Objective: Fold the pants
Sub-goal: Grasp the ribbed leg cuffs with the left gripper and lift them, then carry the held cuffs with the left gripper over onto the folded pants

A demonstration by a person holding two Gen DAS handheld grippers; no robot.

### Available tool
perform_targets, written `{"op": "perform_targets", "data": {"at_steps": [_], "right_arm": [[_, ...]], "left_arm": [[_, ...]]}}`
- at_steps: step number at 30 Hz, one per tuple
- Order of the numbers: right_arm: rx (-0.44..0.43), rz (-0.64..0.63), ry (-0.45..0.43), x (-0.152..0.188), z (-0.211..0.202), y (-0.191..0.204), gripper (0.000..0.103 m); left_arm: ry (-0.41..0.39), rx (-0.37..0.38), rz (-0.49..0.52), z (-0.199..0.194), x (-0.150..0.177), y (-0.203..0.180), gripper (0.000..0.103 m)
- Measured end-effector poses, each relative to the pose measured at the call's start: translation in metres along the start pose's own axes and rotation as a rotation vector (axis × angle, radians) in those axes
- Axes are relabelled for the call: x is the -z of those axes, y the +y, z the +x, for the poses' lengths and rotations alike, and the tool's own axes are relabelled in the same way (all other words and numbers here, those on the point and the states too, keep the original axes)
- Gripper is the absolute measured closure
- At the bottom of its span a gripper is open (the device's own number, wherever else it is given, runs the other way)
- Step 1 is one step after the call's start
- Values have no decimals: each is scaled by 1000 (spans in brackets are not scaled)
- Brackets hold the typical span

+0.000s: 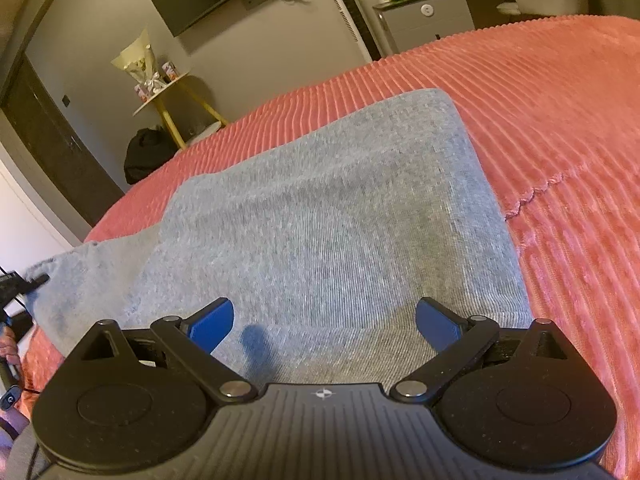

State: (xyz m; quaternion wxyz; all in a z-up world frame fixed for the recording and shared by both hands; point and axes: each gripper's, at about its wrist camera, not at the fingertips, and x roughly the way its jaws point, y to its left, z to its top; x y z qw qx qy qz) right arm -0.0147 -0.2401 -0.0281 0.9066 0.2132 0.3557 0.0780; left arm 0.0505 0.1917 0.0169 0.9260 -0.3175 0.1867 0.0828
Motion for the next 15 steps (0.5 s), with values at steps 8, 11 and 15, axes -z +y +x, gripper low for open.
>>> {"op": "perform_targets", "data": {"at_steps": [8,11,15], "right_arm": [[-50,129,-32,-6,-15,-14,8],[-61,159,-63,-7,-24,-19,8],[-70,215,-99,-8,-36,-30,8]], "left_arm": [[-29,228,289,-41,35,-142,101],[5,332,444,-46,68,-200,101],[146,318,534,-31,117,-238,97]]}}
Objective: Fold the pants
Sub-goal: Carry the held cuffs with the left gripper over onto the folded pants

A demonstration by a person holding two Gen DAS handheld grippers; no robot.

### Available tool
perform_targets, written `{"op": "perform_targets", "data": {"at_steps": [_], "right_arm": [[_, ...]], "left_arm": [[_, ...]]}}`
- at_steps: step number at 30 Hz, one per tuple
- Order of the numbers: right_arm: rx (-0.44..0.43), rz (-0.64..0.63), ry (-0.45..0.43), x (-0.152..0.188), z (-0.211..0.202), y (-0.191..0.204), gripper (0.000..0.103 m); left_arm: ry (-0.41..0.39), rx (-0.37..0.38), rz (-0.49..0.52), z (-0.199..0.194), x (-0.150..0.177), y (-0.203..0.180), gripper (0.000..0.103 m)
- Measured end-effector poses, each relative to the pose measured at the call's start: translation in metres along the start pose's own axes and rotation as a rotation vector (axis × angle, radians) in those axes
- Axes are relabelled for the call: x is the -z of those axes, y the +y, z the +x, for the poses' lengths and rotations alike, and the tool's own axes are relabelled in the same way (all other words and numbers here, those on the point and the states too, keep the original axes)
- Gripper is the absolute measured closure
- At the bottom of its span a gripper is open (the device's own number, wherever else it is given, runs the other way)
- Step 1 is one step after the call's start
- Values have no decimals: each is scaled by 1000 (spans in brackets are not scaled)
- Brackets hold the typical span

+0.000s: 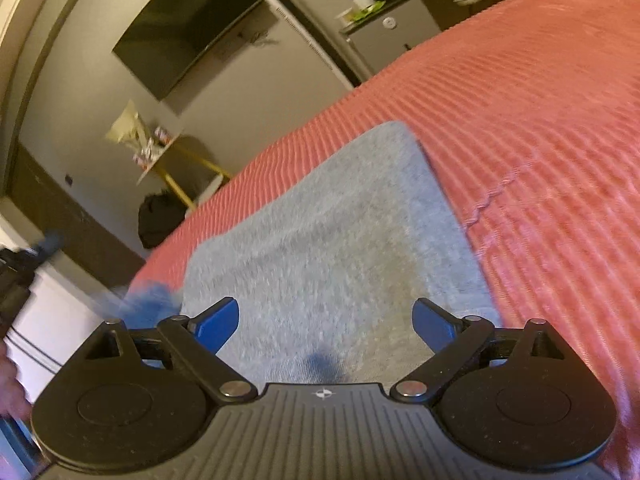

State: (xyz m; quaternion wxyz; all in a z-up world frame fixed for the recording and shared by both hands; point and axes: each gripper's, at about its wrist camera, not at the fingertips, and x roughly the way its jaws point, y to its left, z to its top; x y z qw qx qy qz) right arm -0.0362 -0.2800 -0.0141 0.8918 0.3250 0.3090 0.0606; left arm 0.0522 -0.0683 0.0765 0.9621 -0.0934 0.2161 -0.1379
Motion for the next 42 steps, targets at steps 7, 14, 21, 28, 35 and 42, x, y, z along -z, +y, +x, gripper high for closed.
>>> {"op": "perform_targets", "data": {"at_steps": [7,14,21,28,35,42], "right_arm": [[-14,-40,14,3,1,4,8],[14,-106,81,8,26,17,8],[41,-167,90,13,25,23,8],[75,-227,94,15,27,31,8],[69,-342,104,24,30,49,8],[91,-289,102,17,31,40,8]], "left_arm": [[44,-165,-340,-35,47,67,37],[140,-160,-901,-59,88,192,26],[181,-128,-1011,-7,84,228,23],[157,-115,-857,11,50,224,39],[185,-54,-883,25,45,227,17],[183,-48,-1037,35,68,253,50]]}}
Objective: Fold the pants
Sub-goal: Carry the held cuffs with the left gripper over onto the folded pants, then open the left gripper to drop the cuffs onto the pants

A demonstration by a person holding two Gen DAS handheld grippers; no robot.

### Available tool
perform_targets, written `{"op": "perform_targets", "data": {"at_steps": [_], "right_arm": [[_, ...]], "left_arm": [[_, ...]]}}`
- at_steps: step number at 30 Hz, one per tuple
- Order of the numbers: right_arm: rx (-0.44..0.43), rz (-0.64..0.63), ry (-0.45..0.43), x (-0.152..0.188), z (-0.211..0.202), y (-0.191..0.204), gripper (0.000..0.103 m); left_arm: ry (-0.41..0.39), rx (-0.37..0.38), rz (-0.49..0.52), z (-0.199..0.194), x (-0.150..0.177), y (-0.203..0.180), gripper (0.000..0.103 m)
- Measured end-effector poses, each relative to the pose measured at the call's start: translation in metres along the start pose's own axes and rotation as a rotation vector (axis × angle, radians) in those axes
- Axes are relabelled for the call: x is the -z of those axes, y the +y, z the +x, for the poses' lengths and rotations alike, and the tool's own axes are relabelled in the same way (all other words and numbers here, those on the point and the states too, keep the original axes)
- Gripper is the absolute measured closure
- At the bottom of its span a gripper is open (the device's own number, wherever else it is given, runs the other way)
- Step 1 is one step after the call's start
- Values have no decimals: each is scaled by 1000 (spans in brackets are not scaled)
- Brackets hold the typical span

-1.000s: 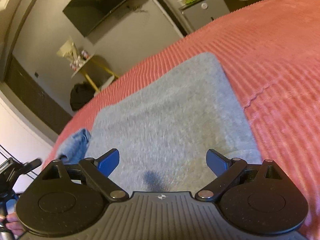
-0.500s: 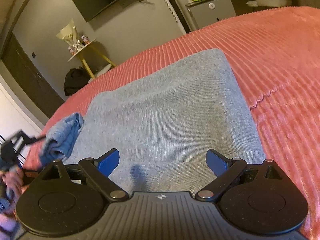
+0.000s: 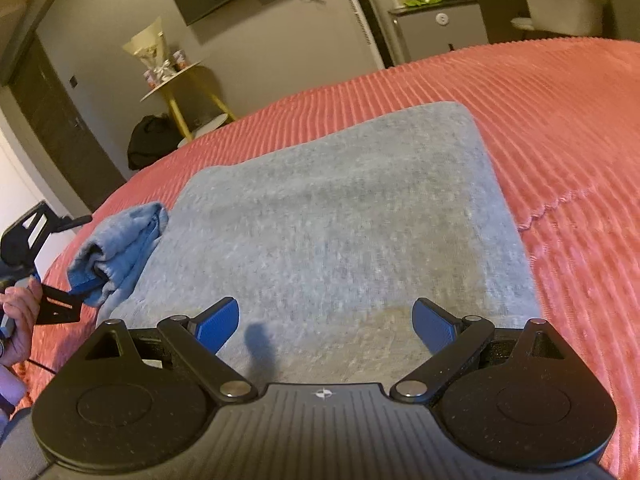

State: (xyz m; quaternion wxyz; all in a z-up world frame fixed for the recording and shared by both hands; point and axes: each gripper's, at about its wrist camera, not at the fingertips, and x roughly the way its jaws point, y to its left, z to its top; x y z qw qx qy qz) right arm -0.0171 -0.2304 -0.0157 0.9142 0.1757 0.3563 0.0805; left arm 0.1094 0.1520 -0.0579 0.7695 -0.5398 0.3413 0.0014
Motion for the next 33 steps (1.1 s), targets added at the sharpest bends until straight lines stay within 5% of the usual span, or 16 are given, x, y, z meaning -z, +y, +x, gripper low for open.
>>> {"op": "perform_targets", "data": {"at_steps": [7,11,19,27,33], "right_arm": [[4,-5,-1,3,-1,0,8],[-1,41,-12,0,-2,-6,8],[-14,147,-83,-3,-18,-22,8],[-65,184,-144,-3,-36,-26,8],[-66,207,-144,-3,-38,-31,8]], "left_arm": [[-61,25,23,-22,3,-10,73],[-103,52,180,-48,5,-48,79],[-44,63,533,-82,14,-147,87],[186,46,895,-32,91,-244,85],[490,33,968,23,176,-280,51]]}}
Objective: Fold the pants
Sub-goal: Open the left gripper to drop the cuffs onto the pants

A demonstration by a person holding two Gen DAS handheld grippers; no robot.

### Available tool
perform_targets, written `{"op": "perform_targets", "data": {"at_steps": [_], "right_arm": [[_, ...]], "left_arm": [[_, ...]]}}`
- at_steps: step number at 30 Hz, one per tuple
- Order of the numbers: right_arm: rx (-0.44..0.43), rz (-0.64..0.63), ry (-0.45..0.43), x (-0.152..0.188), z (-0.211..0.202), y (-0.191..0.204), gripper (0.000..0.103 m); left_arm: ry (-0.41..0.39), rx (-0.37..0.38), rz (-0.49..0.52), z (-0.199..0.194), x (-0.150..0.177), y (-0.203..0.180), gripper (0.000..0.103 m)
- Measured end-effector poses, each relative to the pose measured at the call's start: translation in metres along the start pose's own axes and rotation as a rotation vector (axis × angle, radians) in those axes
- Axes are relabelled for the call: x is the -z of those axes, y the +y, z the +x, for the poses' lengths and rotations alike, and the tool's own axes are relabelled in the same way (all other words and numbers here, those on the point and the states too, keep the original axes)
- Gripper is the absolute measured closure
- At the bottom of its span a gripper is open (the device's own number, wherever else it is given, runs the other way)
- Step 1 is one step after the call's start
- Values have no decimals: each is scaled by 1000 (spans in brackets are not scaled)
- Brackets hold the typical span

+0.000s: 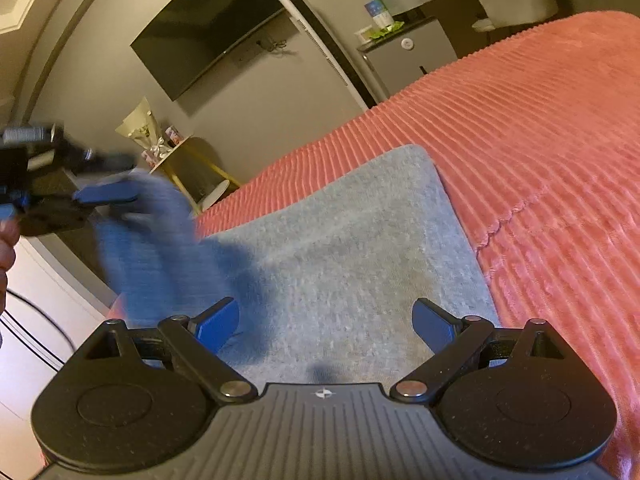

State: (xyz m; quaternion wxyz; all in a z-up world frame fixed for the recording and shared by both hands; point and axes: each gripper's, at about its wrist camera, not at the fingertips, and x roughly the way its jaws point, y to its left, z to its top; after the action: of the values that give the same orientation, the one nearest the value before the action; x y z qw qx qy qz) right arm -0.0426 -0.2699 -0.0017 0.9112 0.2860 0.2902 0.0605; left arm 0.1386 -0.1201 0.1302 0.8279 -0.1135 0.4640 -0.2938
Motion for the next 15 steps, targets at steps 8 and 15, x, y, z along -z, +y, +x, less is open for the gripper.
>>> {"op": "perform_targets", "data": {"at_steps": [8,15], "right_arm": [[-71,63,34,-2,7,-6,8],[-210,213,147,-16,51,1,8]], "left_arm": [[-218,-122,-5,-48,58,8,19],[-410,-491,-252,-68,184,86,20]]}}
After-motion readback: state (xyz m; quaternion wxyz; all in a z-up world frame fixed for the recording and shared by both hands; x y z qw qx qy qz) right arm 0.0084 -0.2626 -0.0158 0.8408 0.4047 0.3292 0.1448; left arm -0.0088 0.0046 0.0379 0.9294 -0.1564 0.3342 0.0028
